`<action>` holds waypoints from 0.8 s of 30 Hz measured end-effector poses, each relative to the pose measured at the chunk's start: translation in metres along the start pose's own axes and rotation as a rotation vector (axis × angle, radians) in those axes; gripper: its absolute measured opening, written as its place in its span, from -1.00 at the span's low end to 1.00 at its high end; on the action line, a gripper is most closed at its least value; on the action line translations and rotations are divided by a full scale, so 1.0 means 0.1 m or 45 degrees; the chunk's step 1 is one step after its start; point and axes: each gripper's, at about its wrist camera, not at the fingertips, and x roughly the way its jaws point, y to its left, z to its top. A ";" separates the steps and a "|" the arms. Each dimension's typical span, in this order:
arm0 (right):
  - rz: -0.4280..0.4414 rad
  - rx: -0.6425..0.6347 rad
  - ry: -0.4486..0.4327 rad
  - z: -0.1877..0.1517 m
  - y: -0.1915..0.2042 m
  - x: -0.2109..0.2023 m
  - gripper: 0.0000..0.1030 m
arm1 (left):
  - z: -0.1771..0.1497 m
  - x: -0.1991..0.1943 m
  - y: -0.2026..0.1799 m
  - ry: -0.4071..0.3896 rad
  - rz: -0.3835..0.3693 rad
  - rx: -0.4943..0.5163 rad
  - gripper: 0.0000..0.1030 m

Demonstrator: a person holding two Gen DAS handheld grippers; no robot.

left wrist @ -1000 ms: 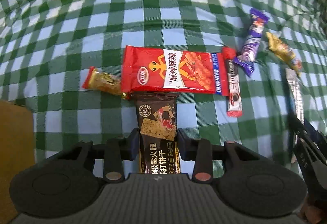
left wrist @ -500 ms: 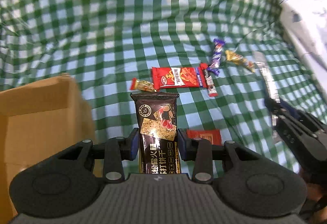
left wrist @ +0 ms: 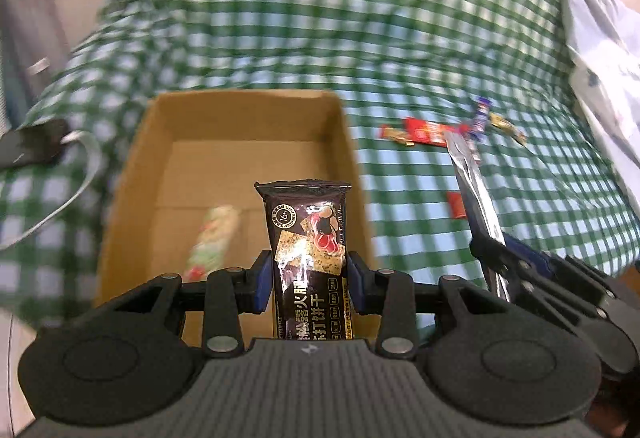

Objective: Organize snacks
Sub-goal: 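Carry the chocolate bar and silver bar over the cardboard box with both tools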

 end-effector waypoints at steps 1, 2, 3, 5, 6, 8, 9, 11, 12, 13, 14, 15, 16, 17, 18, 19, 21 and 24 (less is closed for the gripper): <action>0.021 -0.016 0.010 -0.04 0.11 -0.04 -0.53 | -0.06 -0.05 0.10 -0.003 0.008 -0.022 -0.18; 0.041 -0.034 0.023 -0.08 0.23 -0.08 -0.53 | -0.14 -0.11 0.20 -0.009 0.018 -0.046 -0.18; 0.056 -0.048 0.037 -0.12 0.34 -0.11 -0.53 | -0.22 -0.18 0.30 -0.016 0.026 -0.066 -0.18; 0.083 -0.068 0.062 -0.20 0.54 -0.17 -0.53 | -0.33 -0.29 0.46 -0.034 0.035 -0.097 -0.18; 0.089 -0.080 0.070 -0.24 0.63 -0.19 -0.53 | -0.40 -0.36 0.54 -0.046 0.042 -0.110 -0.18; 0.097 -0.108 0.080 -0.31 0.79 -0.25 -0.53 | -0.53 -0.48 0.65 -0.071 0.044 -0.131 -0.18; 0.102 -0.120 0.081 -0.34 0.87 -0.28 -0.53 | -0.58 -0.52 0.71 -0.084 0.043 -0.140 -0.18; 0.106 -0.152 0.079 -0.38 0.99 -0.34 -0.53 | -0.69 -0.62 0.80 -0.107 0.039 -0.153 -0.18; 0.107 -0.169 0.078 -0.41 1.05 -0.37 -0.53 | -0.73 -0.66 0.83 -0.119 0.037 -0.160 -0.18; 0.108 -0.183 0.077 -0.43 1.09 -0.40 -0.53 | -0.77 -0.70 0.86 -0.130 0.032 -0.166 -0.18; 0.107 -0.200 0.074 -0.45 1.15 -0.45 -0.53 | -0.81 -0.73 0.88 -0.139 0.027 -0.173 -0.18; 0.104 -0.212 0.072 -0.47 1.18 -0.47 -0.53 | -0.82 -0.75 0.90 -0.146 0.022 -0.177 -0.18; 0.101 -0.221 0.070 -0.48 1.21 -0.50 -0.53 | -0.85 -0.77 0.92 -0.153 0.018 -0.184 -0.18; 0.096 -0.230 0.069 -0.49 1.24 -0.53 -0.53 | -0.87 -0.80 0.94 -0.160 0.014 -0.189 -0.18; 0.091 -0.237 0.067 -0.50 1.28 -0.54 -0.53 | -0.89 -0.82 0.96 -0.166 0.012 -0.193 -0.18; 0.087 -0.248 0.067 -0.50 1.31 -0.56 -0.53 | -0.90 -0.83 0.97 -0.174 0.012 -0.197 -0.18; 0.081 -0.270 0.068 -0.51 1.37 -0.58 -0.53 | -0.92 -0.85 1.00 -0.188 0.017 -0.206 -0.18; 0.075 -0.300 0.073 -0.53 1.43 -0.60 -0.53 | -0.92 -0.85 1.05 -0.188 0.010 -0.227 -0.18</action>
